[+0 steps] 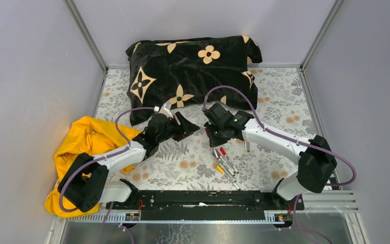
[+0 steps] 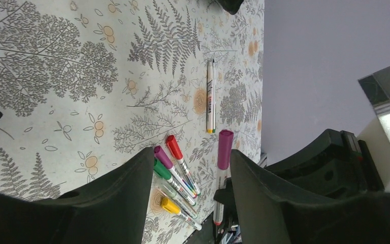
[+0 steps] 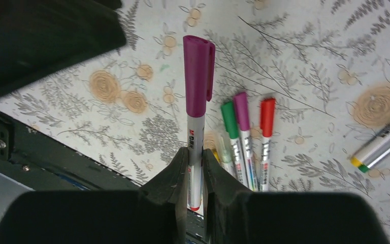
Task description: Open the pen caps
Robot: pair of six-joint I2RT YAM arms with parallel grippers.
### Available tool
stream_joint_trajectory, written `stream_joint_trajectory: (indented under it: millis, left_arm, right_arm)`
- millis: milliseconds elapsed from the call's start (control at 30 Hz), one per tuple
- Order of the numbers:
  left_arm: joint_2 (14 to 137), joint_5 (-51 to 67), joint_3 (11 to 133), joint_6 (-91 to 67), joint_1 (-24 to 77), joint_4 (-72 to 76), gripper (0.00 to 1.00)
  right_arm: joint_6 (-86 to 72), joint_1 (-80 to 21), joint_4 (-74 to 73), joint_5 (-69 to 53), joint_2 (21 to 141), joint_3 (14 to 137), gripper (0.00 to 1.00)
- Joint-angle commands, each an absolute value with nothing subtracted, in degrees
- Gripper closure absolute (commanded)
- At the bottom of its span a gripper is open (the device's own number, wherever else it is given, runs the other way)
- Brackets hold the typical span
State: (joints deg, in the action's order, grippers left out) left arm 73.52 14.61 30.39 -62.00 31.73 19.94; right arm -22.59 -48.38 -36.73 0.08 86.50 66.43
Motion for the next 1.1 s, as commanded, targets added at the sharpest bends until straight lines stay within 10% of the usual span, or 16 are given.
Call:
stream_joint_trajectory:
  millis: [0,1067]
  left_arm:
    - [74.8,16.0,32.8,-61.7,33.0,25.0,0.37]
    - [77.8,16.2,31.0,-62.9,33.7,29.4,0.61]
  right_arm:
    - [-22.9,-50.6,-35.4,-1.4,89.3,71.9,0.95]
    - [-23.1,-53.3,-34.0,-0.9,96.4,78.9,0.97]
